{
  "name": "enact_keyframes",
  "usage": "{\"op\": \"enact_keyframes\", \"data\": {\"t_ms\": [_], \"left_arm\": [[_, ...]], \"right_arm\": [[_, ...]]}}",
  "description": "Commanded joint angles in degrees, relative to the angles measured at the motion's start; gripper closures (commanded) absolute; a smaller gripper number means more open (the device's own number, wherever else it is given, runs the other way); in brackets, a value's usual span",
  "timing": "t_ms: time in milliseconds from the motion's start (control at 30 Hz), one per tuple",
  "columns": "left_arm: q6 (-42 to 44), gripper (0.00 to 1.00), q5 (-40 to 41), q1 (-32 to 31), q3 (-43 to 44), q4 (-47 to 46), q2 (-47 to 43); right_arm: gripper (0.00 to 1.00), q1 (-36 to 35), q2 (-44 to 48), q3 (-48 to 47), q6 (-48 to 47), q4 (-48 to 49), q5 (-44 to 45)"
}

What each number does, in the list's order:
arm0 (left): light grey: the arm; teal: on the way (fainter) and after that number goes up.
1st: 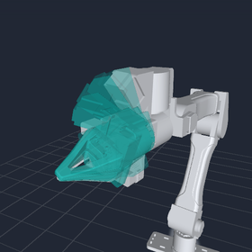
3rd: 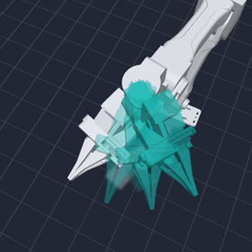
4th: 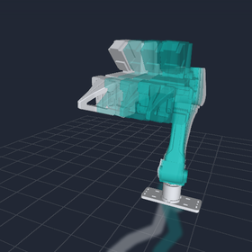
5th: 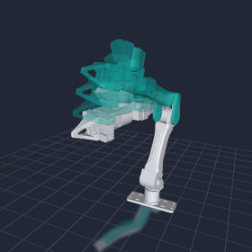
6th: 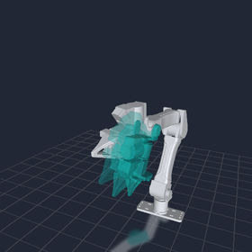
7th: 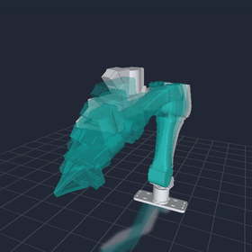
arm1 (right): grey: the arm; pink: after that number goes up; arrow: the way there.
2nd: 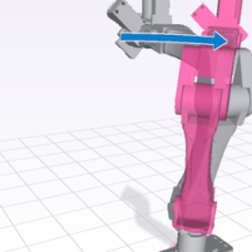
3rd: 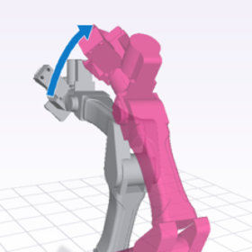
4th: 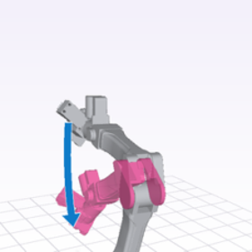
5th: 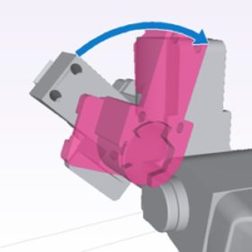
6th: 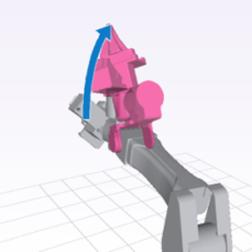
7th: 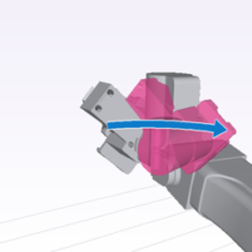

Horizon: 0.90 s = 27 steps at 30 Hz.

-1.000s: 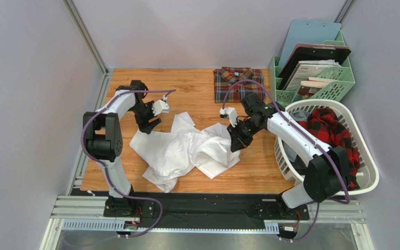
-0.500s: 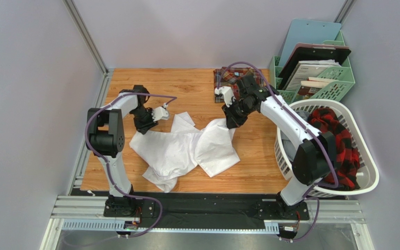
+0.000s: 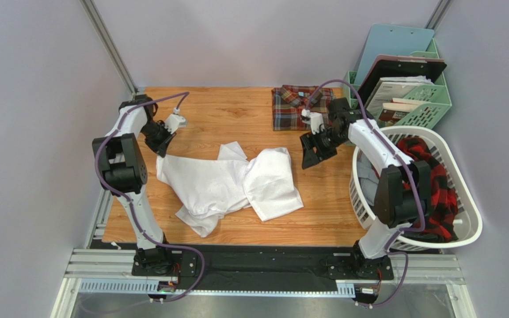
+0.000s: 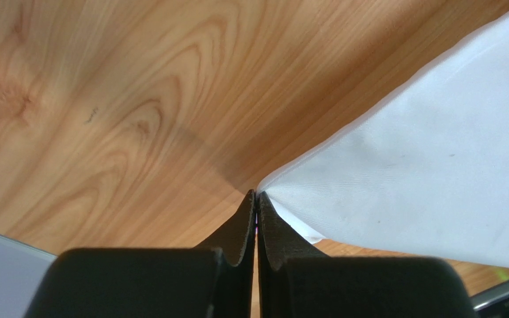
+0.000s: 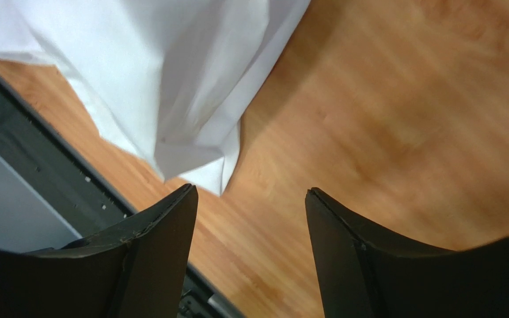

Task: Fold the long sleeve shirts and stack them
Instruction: Flatten the shirt out

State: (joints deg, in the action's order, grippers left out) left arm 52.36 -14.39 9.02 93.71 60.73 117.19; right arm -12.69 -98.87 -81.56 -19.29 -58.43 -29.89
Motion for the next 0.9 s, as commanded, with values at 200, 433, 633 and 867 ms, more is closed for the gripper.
{"op": "enact_keyframes", "data": {"t_ms": [200, 433, 633, 867], "left_arm": [[-7.3, 1.00, -3.8, -0.8, -5.7, 2.9, -6.4], [-8.6, 1.00, -4.2, -0.8, -6.8, 3.4, -8.6], [-9.0, 1.00, -4.4, -0.8, -8.5, 3.0, -10.3], [-9.0, 1.00, -4.8, -0.8, -9.9, 2.4, -12.2]], "right_arm": [[0.32, -4.2, 11.4, 20.8, 5.1, 10.7, -6.1], [0.29, -8.4, 8.3, 24.3, 9.8, 21.1, 0.5], [0.29, -13.2, 2.6, 24.0, 11.0, 21.1, 3.0], [0.61, -13.6, 0.6, 25.8, 10.3, 19.6, 4.0]]}}
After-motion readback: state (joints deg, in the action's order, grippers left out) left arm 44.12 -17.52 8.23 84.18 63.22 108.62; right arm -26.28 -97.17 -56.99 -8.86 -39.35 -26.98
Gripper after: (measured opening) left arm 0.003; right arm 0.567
